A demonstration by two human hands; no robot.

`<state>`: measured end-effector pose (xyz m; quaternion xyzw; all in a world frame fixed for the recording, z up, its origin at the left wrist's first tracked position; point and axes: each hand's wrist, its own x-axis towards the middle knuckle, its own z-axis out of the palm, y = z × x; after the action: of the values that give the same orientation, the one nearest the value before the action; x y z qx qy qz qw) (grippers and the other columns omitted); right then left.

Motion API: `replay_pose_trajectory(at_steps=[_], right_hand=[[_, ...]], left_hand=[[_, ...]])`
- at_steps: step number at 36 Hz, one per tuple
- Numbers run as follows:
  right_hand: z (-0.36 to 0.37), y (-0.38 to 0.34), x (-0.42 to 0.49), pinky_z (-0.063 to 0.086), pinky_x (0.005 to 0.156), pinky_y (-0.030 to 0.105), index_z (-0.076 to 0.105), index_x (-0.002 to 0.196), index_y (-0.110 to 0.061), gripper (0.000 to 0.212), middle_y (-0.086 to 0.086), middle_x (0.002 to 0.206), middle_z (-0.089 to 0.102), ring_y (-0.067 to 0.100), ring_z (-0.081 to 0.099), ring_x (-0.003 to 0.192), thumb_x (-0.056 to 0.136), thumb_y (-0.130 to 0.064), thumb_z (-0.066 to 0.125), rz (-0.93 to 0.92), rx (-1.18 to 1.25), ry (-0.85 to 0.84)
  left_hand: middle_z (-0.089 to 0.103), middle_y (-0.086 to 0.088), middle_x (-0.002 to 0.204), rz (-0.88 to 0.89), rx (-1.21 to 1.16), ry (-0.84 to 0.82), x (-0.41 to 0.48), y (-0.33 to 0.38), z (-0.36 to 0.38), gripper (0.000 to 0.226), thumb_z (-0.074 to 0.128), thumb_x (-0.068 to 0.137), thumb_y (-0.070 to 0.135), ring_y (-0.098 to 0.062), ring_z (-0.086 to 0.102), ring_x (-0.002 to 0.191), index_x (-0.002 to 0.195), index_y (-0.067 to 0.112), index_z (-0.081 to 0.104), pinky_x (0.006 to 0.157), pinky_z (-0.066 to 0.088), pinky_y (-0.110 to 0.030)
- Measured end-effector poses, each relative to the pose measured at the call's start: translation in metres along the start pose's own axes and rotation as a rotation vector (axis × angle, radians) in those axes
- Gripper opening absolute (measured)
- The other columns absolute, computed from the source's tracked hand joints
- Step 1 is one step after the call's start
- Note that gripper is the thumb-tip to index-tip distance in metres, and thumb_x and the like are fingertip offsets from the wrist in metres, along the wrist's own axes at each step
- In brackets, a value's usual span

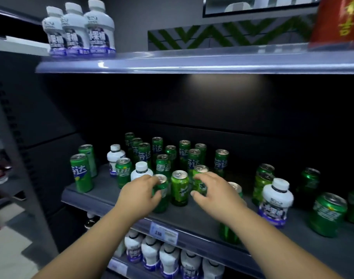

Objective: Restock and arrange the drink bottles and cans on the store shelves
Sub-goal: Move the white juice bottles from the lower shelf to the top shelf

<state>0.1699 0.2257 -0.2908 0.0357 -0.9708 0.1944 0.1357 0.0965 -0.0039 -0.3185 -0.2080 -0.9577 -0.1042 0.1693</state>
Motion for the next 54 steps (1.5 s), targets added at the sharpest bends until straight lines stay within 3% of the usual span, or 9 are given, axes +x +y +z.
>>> replay_pose_trajectory(at_steps=[9,13,16,21,30,35,40,51,54], right_hand=[[0.045,-0.034,0.037,0.047,0.097,0.032,0.049,0.142,-0.035,0.052,-0.014,0.145,0.048,0.013,0.049,0.129,0.093,-0.046,0.06,0.015,0.029,-0.013],[0.063,-0.044,0.049,0.045,0.101,0.031,0.054,0.138,-0.031,0.05,-0.013,0.143,0.05,0.011,0.048,0.13,0.091,-0.044,0.063,0.034,0.076,-0.006],[0.073,-0.053,0.056,0.045,0.1,0.03,0.056,0.135,-0.033,0.048,-0.015,0.135,0.053,0.011,0.051,0.125,0.089,-0.043,0.066,0.046,0.119,0.012],[0.082,-0.071,0.075,0.046,0.098,0.03,0.057,0.133,-0.031,0.048,-0.013,0.129,0.056,0.011,0.052,0.119,0.087,-0.038,0.069,0.031,0.103,0.032],[0.093,-0.104,0.124,0.048,0.096,0.04,0.039,0.141,-0.034,0.073,-0.005,0.14,0.049,0.021,0.054,0.119,0.079,-0.041,0.076,0.045,0.031,-0.125],[0.1,-0.114,0.148,0.052,0.094,0.044,0.016,0.154,-0.036,0.102,0.002,0.147,0.044,0.028,0.054,0.122,0.075,-0.04,0.081,0.022,-0.04,-0.25],[0.105,-0.117,0.16,0.054,0.083,0.042,0.021,0.151,-0.034,0.088,0.005,0.131,0.054,0.03,0.059,0.11,0.083,-0.041,0.075,-0.01,-0.16,-0.308],[0.108,-0.113,0.195,0.05,0.069,0.038,0.03,0.137,-0.025,0.073,0.005,0.115,0.058,0.028,0.06,0.095,0.084,-0.043,0.075,0.037,-0.242,-0.339],[0.109,-0.115,0.198,0.052,0.069,0.038,0.03,0.134,-0.025,0.072,0.003,0.11,0.059,0.028,0.062,0.093,0.083,-0.043,0.076,0.062,-0.249,-0.359]], left_hand=[[0.06,0.011,0.12,-0.237,-0.305,-0.017,0.013,-0.087,0.031,0.043,0.061,0.087,0.04,-0.012,0.059,0.1,0.128,0.033,0.051,0.076,0.055,-0.035],[0.059,0.009,0.12,-0.273,-0.417,-0.028,0.023,-0.106,0.048,0.049,0.068,0.082,0.045,-0.013,0.059,0.098,0.126,0.036,0.046,0.077,0.054,-0.036],[0.057,0.004,0.131,-0.277,-0.457,-0.046,0.03,-0.118,0.06,0.058,0.068,0.082,0.046,-0.015,0.059,0.11,0.133,0.033,0.044,0.082,0.052,-0.034],[0.059,0.006,0.128,-0.241,-0.48,-0.083,0.035,-0.137,0.074,0.052,0.067,0.081,0.045,-0.012,0.059,0.11,0.128,0.031,0.051,0.088,0.053,-0.037],[0.057,0.007,0.128,-0.275,-0.481,-0.065,0.028,-0.166,0.086,0.052,0.067,0.084,0.043,-0.01,0.059,0.105,0.131,0.029,0.051,0.089,0.052,-0.033],[0.053,0.008,0.13,-0.295,-0.416,-0.05,0.029,-0.177,0.081,0.055,0.068,0.084,0.043,-0.01,0.059,0.102,0.134,0.031,0.048,0.087,0.053,-0.035],[0.052,0.007,0.132,-0.302,-0.352,-0.023,0.038,-0.185,0.068,0.053,0.068,0.084,0.039,-0.012,0.056,0.116,0.133,0.033,0.047,0.091,0.052,-0.036],[0.045,-0.006,0.14,-0.366,-0.267,0.041,0.086,-0.196,0.048,0.073,0.069,0.084,0.027,-0.029,0.055,0.118,0.147,0.021,0.032,0.088,0.05,-0.039],[0.049,-0.009,0.127,-0.345,-0.326,0.083,0.101,-0.206,0.047,0.072,0.068,0.08,0.016,-0.034,0.057,0.109,0.142,0.026,0.033,0.084,0.052,-0.046]])
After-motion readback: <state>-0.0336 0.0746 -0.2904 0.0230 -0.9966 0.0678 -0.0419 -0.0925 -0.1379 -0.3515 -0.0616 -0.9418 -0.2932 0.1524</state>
